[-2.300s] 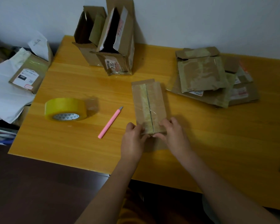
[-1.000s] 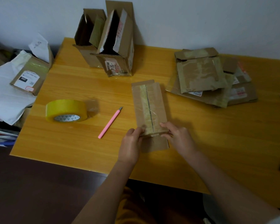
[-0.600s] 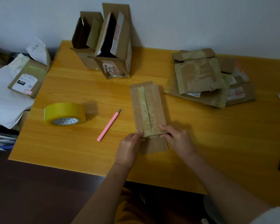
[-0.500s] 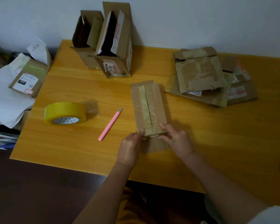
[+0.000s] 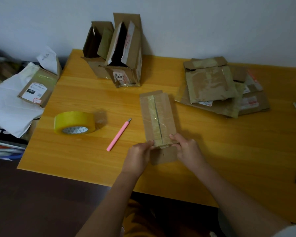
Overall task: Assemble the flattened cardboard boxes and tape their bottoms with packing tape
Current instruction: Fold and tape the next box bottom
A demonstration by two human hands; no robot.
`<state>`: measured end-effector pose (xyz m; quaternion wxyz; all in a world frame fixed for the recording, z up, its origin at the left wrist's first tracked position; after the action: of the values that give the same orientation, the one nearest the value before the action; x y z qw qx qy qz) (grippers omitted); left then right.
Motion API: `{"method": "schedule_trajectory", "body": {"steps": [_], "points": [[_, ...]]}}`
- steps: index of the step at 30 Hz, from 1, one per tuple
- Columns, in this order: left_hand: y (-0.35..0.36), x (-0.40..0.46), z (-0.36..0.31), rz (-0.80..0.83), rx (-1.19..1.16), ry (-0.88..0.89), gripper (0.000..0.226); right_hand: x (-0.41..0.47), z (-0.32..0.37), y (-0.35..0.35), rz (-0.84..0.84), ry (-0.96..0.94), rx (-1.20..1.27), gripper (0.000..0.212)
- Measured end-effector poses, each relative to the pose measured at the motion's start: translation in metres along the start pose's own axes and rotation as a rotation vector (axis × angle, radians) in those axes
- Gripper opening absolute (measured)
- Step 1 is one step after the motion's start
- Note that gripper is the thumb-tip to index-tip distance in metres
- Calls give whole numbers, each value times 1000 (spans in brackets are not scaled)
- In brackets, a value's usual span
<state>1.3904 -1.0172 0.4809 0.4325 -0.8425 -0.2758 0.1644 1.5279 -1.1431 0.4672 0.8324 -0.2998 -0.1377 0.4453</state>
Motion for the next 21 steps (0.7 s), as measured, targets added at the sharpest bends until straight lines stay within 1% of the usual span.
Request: {"method": "schedule_trajectory", "body": {"steps": [1, 2, 3, 4, 6, 7, 8, 9, 10, 11, 13, 15, 19, 21], "points": [[-3, 1, 3, 52, -27, -80, 15, -1, 5, -6, 68, -7, -73, 27], [-7, 4, 7, 74, -39, -146, 16, -1, 9, -12, 120, -19, -161, 23], [-12, 6, 9, 75, -45, -208, 22, 0, 12, -19, 134, -19, -233, 28], [-15, 10, 13, 49, -65, -264, 30, 2, 12, -27, 96, -7, -250, 34], [-18, 16, 18, -26, -117, -373, 35, 7, 12, -40, -50, 67, -183, 38], [-18, 20, 18, -38, -147, -432, 34, 12, 9, -41, -82, 134, -123, 41], [-15, 24, 18, -18, -208, -487, 33, 17, 4, -38, -63, 225, -37, 46], [-8, 28, 17, 37, -299, -541, 37, 22, -1, -31, -7, 335, 83, 53], [0, 30, 15, 102, -391, -579, 44, 25, -5, -21, 47, 429, 217, 58], [6, 30, 11, 153, -450, -600, 48, 26, -7, -12, 86, 491, 325, 60], [10, 27, 6, 153, -484, -605, 45, 25, -3, -1, 81, 505, 438, 52], [7, 23, 5, 97, -505, -591, 43, 22, 2, -4, 10, 479, 479, 40], [-4, 18, -3, 37, -586, -559, 36, 14, 6, -19, -119, 450, 554, 32], [-10, 18, -9, 33, -627, -539, 32, 11, 5, -23, -145, 482, 603, 22]]}}
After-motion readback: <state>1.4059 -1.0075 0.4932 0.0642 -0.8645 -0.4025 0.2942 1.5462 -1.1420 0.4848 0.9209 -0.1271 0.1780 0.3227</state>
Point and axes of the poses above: each hand's wrist, its own x-axis towards the middle knuckle, its own y-axis out of the palm, z = x × y, the point moved 5 cm from there along x, towards the middle knuckle, and after that the axes turned 10 degrees about x, right-handed, at the moved point
